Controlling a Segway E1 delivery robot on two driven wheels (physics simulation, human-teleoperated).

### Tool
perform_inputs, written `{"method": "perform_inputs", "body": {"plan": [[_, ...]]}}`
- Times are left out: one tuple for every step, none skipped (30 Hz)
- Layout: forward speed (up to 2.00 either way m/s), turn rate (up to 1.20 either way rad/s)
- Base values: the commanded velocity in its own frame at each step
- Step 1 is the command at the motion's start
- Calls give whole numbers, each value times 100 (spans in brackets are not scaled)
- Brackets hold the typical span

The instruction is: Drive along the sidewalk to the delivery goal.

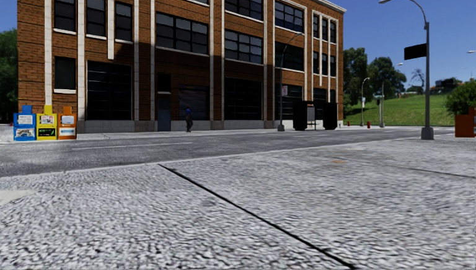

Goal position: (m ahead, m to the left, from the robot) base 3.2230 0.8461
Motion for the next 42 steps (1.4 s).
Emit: {"method": "perform_inputs", "body": {"plan": [[50, 93], [50, 93], [50, 93], [50, 93], [50, 93], [50, 93], [50, 93], [50, 93], [50, 80], [55, 51], [55, 51], [62, 29], [65, 0], [65, 0], [68, 0], [70, 0], [71, 0], [71, 0], [73, 0], [73, 0], [74, 0], [74, 0], [74, 0], [74, 0], [74, 0], [74, 0], [74, -6], [74, -11], [74, -17], [74, -17], [74, -23], [74, -28], [74, -41], [74, -41], [74, -45], [74, -48], [74, -49], [74, -49], [74, -50], [74, -50], [74, -50], [74, -50]]}}
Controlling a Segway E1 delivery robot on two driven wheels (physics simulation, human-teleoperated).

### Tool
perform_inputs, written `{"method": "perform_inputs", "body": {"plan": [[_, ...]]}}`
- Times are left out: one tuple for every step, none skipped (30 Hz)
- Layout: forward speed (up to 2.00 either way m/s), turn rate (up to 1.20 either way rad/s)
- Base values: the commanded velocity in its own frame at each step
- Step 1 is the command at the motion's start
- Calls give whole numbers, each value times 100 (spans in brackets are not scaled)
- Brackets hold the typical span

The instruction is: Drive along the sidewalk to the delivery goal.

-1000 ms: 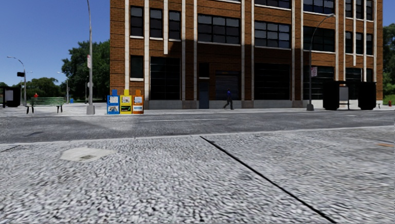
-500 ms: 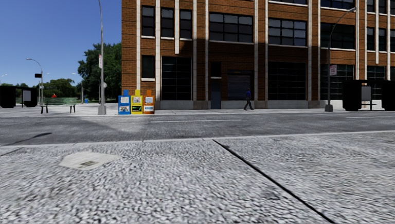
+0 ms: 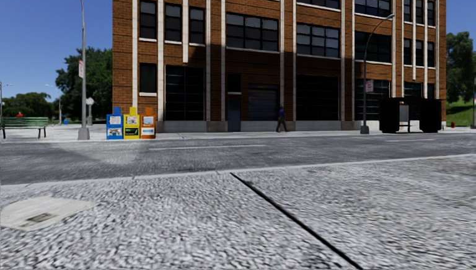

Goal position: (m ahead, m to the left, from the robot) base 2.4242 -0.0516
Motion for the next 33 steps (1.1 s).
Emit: {"method": "perform_inputs", "body": {"plan": [[74, -50], [74, -50], [74, -50], [74, -50], [74, -50], [75, -44], [77, -33], [77, -33], [78, -27], [79, -7], [81, 0], [85, 0], [90, 0], [90, 0], [93, 0], [96, 0], [103, 0], [103, 0], [105, 0], [108, 0], [108, 0], [110, 0], [110, 0], [110, 0], [110, 0], [110, 0], [110, -2], [110, -17], [110, -39], [110, -39], [110, -49], [110, -53], [110, -54]]}}
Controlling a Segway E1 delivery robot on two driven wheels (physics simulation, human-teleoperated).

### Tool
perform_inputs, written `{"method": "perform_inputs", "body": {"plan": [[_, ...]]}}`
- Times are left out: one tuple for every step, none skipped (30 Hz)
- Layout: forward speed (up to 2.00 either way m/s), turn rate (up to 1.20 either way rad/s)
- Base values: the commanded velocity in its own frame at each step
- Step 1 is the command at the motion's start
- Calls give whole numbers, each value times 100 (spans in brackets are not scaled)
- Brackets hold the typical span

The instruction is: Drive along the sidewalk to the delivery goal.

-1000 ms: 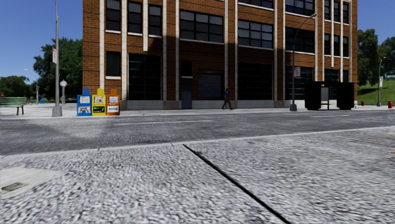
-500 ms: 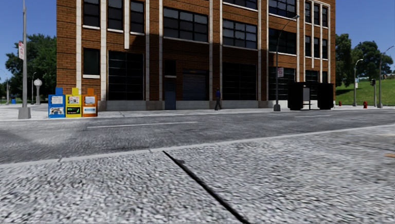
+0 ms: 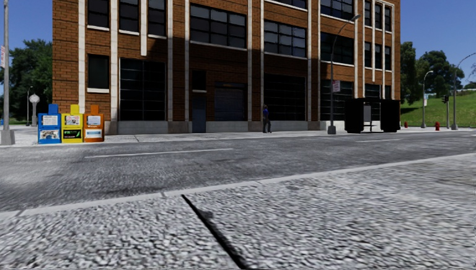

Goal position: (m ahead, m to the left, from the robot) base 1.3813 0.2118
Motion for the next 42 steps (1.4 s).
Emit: {"method": "perform_inputs", "body": {"plan": [[110, -54], [110, -54], [110, -54], [109, -54], [109, -54], [109, -54], [109, -54], [109, -54], [109, -54], [109, -54], [109, -54], [109, -54], [109, -54], [109, -41], [109, 0], [109, 0], [109, 0], [109, 0], [109, 0], [109, 0], [109, 0], [109, 0], [109, 0], [107, 0], [107, 0], [98, 0], [88, 0], [84, 0], [81, 0], [81, 0], [79, 0], [79, 0], [77, 0], [77, 0], [75, 0], [71, 0], [0, 0], [0, 0], [0, 0], [0, 0], [0, 0], [0, 0]]}}
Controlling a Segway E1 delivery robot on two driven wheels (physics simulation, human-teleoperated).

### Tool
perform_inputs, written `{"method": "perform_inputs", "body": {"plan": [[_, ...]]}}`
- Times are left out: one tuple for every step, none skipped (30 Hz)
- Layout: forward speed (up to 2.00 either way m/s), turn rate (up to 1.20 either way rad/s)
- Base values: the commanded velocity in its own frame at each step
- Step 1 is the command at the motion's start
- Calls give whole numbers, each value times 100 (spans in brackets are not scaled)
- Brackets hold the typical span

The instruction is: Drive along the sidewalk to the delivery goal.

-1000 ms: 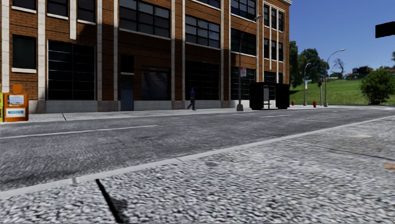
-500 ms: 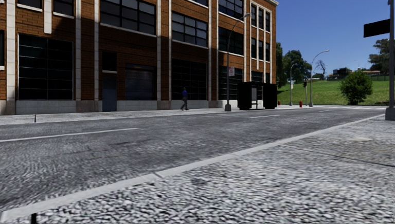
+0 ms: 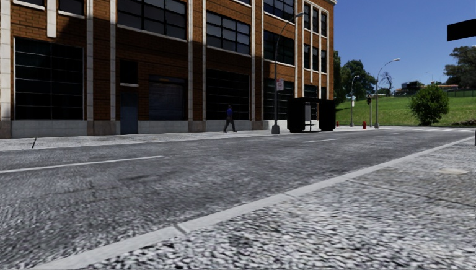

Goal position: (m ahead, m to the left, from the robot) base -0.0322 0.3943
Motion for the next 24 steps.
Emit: {"method": "perform_inputs", "body": {"plan": [[0, 0], [0, 0], [0, 0], [0, 0], [0, 0], [0, 0], [0, 0], [0, 0], [0, 0], [0, 0], [0, 0], [0, 0], [0, 0], [0, 0], [0, 0], [0, 0], [0, 0], [0, 0], [0, 0], [0, 0], [0, 0], [0, 0], [0, 0], [0, 0]]}}
